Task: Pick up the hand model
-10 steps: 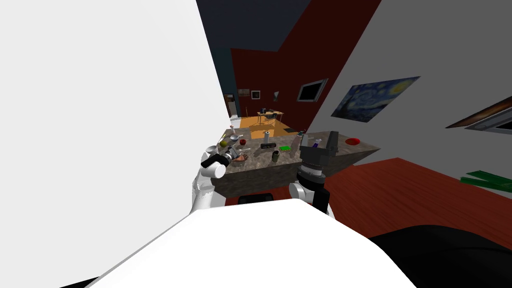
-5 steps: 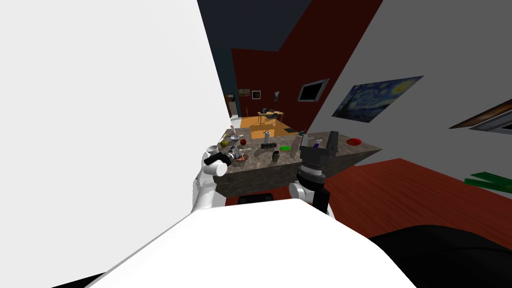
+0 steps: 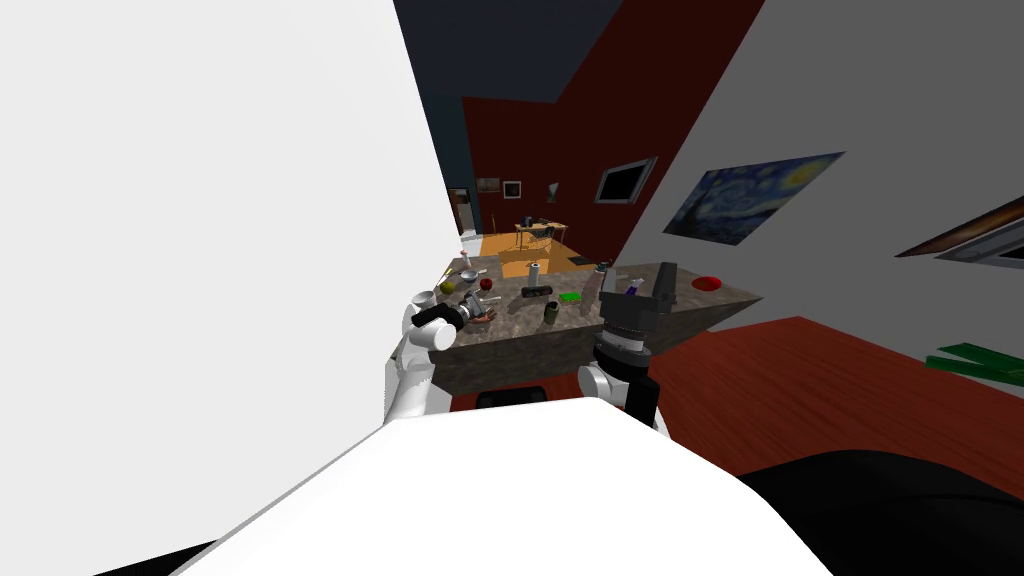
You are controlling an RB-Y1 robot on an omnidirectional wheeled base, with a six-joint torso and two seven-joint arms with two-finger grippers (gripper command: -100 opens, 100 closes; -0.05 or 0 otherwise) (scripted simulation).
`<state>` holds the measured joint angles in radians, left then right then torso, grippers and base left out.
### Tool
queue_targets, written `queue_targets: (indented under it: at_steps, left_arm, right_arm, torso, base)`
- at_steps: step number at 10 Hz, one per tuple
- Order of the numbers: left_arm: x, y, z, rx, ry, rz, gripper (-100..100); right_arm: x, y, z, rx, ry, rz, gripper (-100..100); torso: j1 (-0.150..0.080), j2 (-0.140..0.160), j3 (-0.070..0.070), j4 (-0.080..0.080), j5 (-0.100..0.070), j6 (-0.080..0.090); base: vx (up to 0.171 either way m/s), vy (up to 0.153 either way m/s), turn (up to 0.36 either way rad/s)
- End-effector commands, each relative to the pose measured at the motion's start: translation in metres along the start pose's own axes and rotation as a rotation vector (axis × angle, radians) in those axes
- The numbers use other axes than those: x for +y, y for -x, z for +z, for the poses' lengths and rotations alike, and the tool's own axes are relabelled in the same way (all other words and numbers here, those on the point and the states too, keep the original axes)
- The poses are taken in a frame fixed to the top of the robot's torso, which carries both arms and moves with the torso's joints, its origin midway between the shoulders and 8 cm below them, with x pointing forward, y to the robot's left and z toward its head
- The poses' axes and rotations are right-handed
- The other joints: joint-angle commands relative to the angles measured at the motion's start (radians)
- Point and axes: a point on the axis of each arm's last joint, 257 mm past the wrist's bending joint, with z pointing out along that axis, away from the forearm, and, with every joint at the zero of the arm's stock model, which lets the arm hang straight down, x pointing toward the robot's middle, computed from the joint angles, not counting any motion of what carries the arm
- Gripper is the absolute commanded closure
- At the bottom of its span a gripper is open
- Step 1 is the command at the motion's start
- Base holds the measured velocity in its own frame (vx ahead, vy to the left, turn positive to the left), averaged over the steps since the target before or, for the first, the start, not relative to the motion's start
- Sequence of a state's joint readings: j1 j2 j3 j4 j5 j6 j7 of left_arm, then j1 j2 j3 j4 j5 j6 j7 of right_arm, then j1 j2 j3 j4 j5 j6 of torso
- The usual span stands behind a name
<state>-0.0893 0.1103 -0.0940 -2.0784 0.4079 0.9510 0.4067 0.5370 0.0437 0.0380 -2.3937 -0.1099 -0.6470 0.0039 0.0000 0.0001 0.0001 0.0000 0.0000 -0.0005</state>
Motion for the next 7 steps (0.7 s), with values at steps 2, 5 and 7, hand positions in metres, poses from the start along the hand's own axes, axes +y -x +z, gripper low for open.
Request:
queue_targets:
  at_steps: [2,5,7]
  left_arm:
    - [0.0,0.0,0.0,0.0,0.0,0.0,-100]
    - [0.0,0.0,0.0,0.0,0.0,0.0,-100]
    - [-0.01,0.0,0.001,-0.007,-0.002,0.049,-100]
  right_arm:
    - [0.0,0.0,0.0,0.0,0.0,0.0,0]
    - [0.0,0.0,0.0,0.0,0.0,0.0,0]
    - [0.0,0.0,0.0,0.0,0.0,0.0,0]
  torso:
    - [0.0,0.0,0.0,0.0,0.0,0.0]
    - [0.0,0.0,0.0,0.0,0.0,0.0]
    - [0.0,0.0,0.0,0.0,0.0,0.0]
  base:
    - [0.0,-0.004,-0.01]
    - [0.0,0.006,0.017]
    - [-0.001,0.003,0.053]
